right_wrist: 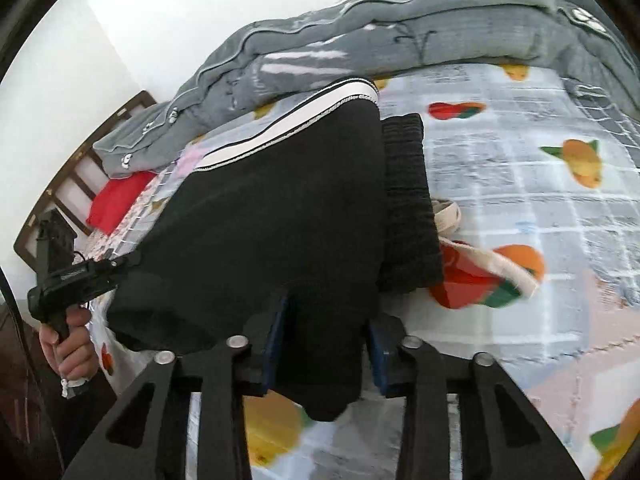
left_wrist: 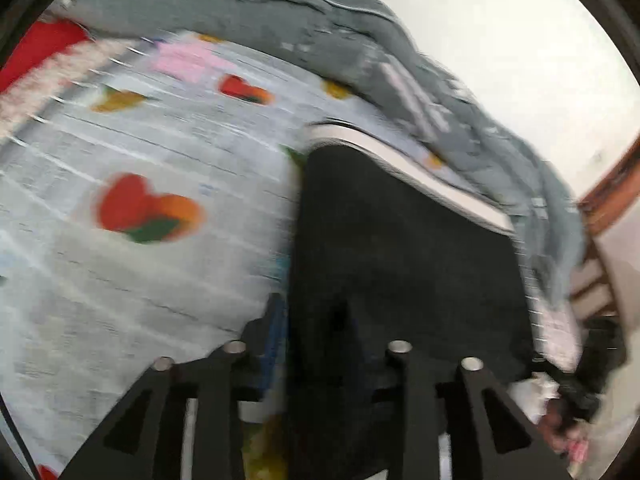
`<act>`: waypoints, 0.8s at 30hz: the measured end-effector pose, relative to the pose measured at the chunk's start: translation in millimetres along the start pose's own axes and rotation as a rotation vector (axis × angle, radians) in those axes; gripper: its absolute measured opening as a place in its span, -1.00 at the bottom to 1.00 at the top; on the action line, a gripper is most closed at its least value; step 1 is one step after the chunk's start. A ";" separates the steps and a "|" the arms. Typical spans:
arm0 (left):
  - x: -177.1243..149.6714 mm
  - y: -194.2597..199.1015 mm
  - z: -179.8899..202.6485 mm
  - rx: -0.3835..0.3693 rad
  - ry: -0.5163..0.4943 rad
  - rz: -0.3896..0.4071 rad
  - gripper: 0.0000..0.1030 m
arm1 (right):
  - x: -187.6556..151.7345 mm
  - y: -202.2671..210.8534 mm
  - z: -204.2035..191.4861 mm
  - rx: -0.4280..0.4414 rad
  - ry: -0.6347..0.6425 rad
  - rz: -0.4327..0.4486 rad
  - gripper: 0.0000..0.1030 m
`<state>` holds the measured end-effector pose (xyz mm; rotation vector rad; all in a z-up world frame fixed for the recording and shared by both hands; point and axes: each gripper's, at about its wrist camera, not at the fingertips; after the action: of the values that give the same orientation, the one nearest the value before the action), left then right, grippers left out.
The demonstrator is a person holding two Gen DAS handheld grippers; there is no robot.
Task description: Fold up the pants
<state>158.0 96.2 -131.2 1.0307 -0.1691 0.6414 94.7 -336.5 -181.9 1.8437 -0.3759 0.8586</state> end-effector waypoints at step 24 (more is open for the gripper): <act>-20.2 -2.5 48.4 -0.049 -0.160 0.041 0.16 | 40.4 -6.5 44.3 -0.145 0.004 0.037 -0.33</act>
<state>151.0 46.3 -116.5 1.0338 -0.3451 0.5886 143.9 -368.3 -167.5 1.7054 -0.4586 0.8380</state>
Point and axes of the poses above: each gripper's, at about its wrist camera, not at the fingertips, and y roughly against the way its jaws point, z to its right, x to its top, and after that the axes turned 11 degrees about y, right-handed
